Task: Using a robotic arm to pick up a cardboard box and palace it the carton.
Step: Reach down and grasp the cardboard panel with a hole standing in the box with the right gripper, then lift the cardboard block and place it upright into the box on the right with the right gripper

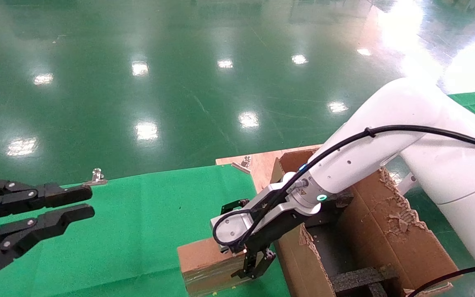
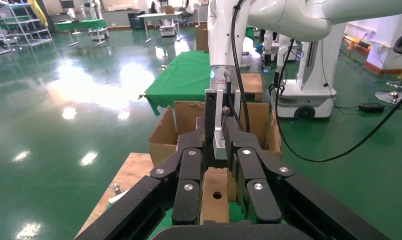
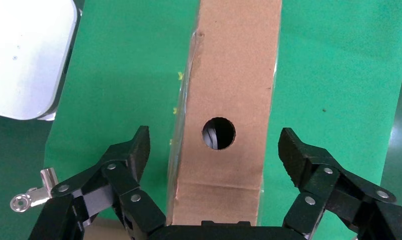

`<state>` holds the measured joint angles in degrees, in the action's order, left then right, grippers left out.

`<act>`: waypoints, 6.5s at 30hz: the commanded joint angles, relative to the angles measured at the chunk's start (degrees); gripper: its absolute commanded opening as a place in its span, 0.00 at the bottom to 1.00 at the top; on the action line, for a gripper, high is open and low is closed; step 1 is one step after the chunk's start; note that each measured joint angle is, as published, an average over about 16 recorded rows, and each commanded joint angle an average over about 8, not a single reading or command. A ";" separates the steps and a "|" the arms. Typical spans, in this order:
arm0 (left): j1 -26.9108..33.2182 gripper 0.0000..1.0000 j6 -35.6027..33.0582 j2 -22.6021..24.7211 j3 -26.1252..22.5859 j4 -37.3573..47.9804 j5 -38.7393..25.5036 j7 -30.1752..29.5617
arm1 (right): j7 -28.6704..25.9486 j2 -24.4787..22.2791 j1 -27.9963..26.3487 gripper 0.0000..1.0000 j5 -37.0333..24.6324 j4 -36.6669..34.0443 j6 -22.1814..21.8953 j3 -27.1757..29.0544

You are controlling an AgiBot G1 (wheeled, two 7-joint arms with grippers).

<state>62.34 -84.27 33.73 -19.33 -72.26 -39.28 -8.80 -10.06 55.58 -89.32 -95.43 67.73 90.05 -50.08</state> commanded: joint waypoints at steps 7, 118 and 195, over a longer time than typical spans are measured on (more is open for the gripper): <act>0.00 1.00 0.00 0.00 0.00 0.00 0.00 0.00 | -0.17 -0.20 0.21 0.00 0.22 0.00 -0.11 0.43; 0.01 1.00 0.02 -0.02 -0.05 0.04 0.07 0.04 | -8.25 -29.38 -51.64 0.00 39.47 -30.24 -7.54 -71.01; 0.02 1.00 0.05 -0.04 -0.11 0.04 0.11 0.06 | -44.56 -24.34 -19.05 0.00 45.20 -25.30 -49.04 -76.36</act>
<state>62.36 -84.22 33.68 -19.44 -72.22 -39.18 -8.74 -54.62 31.26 -108.42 -50.35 42.38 41.07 -126.46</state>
